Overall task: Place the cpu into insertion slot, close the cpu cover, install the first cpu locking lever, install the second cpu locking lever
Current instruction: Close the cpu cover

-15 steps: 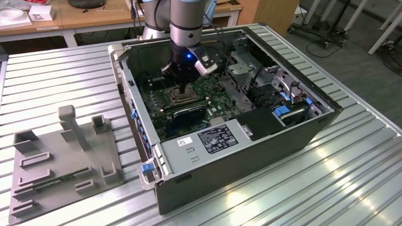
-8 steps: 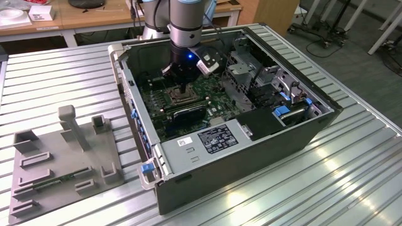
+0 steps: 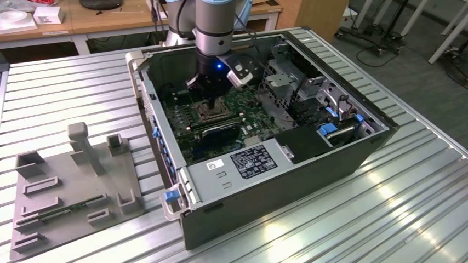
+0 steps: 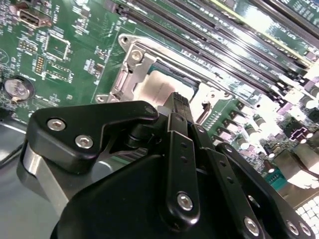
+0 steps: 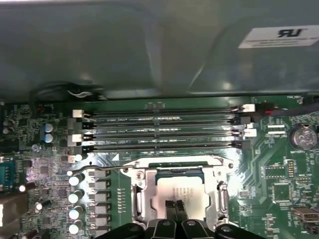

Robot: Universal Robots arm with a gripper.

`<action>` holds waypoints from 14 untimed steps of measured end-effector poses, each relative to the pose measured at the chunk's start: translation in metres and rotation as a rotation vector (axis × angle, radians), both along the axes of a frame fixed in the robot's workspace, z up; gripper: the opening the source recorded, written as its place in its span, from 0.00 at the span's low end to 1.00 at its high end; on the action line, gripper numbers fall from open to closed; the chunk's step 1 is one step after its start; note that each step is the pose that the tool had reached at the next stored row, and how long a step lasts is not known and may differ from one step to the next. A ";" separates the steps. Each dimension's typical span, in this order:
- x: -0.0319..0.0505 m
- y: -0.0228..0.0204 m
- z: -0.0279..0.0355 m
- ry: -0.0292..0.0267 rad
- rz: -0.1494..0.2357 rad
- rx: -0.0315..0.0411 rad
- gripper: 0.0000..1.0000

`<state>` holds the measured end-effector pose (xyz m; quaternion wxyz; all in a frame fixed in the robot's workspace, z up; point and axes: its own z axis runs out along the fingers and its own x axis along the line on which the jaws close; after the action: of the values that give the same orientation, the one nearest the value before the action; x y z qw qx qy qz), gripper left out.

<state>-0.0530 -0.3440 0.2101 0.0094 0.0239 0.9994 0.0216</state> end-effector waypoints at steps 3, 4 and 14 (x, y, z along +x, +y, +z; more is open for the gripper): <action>-0.0044 0.0000 -0.0004 0.0000 0.000 -0.0016 0.11; -0.0062 0.0000 -0.0006 0.0000 0.000 -0.0020 0.11; -0.0216 0.0000 -0.0032 0.0000 0.000 -0.0053 0.11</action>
<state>-0.0746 -0.3440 0.2069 0.0095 0.0239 0.9995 0.0189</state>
